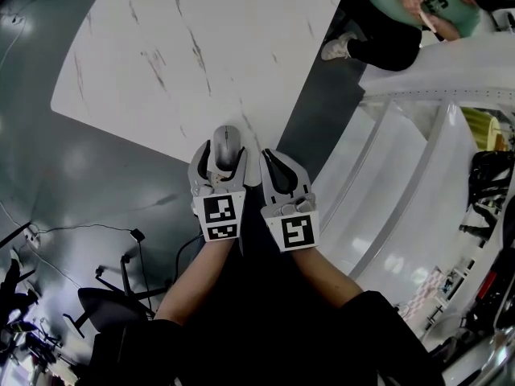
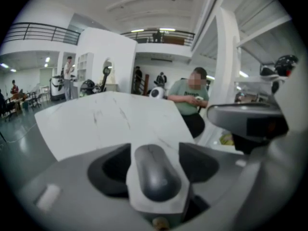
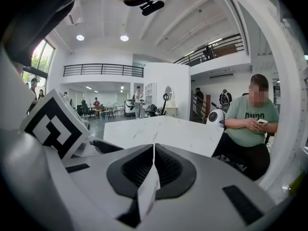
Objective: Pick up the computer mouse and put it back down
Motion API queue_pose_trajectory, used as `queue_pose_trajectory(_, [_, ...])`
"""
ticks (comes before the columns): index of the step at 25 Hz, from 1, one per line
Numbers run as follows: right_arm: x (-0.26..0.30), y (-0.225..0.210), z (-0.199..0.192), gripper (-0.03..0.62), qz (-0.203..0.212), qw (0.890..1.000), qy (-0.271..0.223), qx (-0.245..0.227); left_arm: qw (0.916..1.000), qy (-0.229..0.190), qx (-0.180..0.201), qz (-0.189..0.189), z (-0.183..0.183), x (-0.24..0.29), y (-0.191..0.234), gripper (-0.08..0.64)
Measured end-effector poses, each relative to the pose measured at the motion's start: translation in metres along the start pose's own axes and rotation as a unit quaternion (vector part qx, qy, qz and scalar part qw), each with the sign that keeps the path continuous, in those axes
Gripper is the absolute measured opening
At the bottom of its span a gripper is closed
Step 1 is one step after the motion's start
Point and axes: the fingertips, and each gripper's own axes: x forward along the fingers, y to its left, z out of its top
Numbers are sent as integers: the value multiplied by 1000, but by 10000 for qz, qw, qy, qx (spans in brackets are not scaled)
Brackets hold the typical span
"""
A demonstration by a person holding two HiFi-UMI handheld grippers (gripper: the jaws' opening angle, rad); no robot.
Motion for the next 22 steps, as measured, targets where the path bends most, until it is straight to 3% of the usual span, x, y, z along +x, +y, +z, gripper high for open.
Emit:
queue_pose_trajectory(10, [-3,1,-11,21,44,9999,91,15,9979,559,-177,275,-31,18,-2,354])
queue_pose_trajectory(22, [-4,-1,-12,21,49,9999,100,15,9942,810,-129,701,-38,25,3,346])
